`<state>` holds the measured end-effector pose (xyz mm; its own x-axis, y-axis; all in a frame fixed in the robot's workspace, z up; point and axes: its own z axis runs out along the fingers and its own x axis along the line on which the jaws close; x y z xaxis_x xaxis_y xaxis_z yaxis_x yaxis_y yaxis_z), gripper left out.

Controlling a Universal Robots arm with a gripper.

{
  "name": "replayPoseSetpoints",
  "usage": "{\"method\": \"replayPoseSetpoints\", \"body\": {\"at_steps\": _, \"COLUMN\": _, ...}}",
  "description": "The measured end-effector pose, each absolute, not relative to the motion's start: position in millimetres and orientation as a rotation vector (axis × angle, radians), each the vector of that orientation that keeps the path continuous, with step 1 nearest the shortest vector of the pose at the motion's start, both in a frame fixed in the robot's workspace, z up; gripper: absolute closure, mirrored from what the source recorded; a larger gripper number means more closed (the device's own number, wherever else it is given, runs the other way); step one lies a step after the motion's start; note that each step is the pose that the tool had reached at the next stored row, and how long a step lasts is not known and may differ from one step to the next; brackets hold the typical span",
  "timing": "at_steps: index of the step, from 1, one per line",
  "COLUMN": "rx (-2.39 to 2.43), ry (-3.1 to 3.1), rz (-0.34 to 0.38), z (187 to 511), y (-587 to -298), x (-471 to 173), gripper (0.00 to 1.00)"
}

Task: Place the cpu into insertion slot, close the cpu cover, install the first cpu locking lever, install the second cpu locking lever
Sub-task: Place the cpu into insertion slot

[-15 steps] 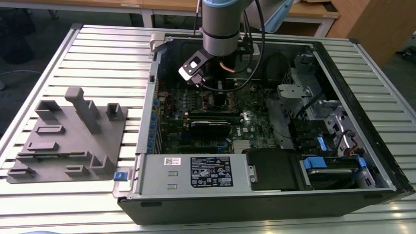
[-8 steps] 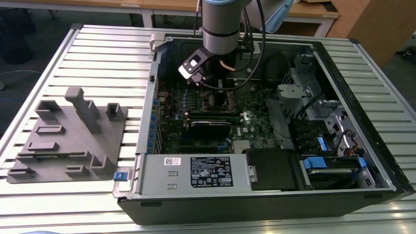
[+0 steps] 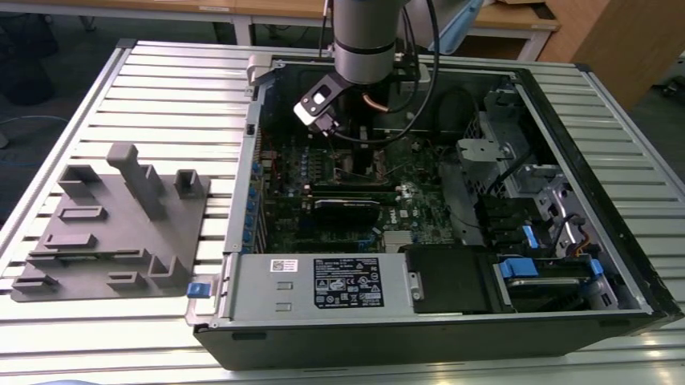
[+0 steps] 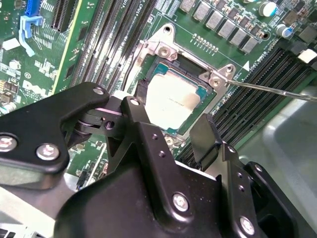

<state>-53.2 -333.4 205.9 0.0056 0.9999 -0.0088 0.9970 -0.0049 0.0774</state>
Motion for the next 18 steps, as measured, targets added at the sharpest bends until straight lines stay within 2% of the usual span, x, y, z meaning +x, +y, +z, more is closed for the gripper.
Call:
{"method": "replayPoseSetpoints", "body": {"at_steps": 14, "rx": 2.183, "ry": 2.172, "rz": 0.074, "z": 209.6, "y": -333.5, "x": -53.2, "gripper": 0.40}}
{"method": "replayPoseSetpoints", "body": {"at_steps": 16, "rx": 2.183, "ry": 2.172, "rz": 0.074, "z": 209.6, "y": -333.5, "x": -53.2, "gripper": 0.53}}
{"method": "replayPoseSetpoints", "body": {"at_steps": 17, "rx": 2.183, "ry": 2.172, "rz": 0.074, "z": 209.6, "y": -333.5, "x": -53.2, "gripper": 0.53}}
{"method": "replayPoseSetpoints", "body": {"at_steps": 18, "rx": 2.183, "ry": 2.172, "rz": 0.074, "z": 209.6, "y": -333.5, "x": -53.2, "gripper": 0.59}}
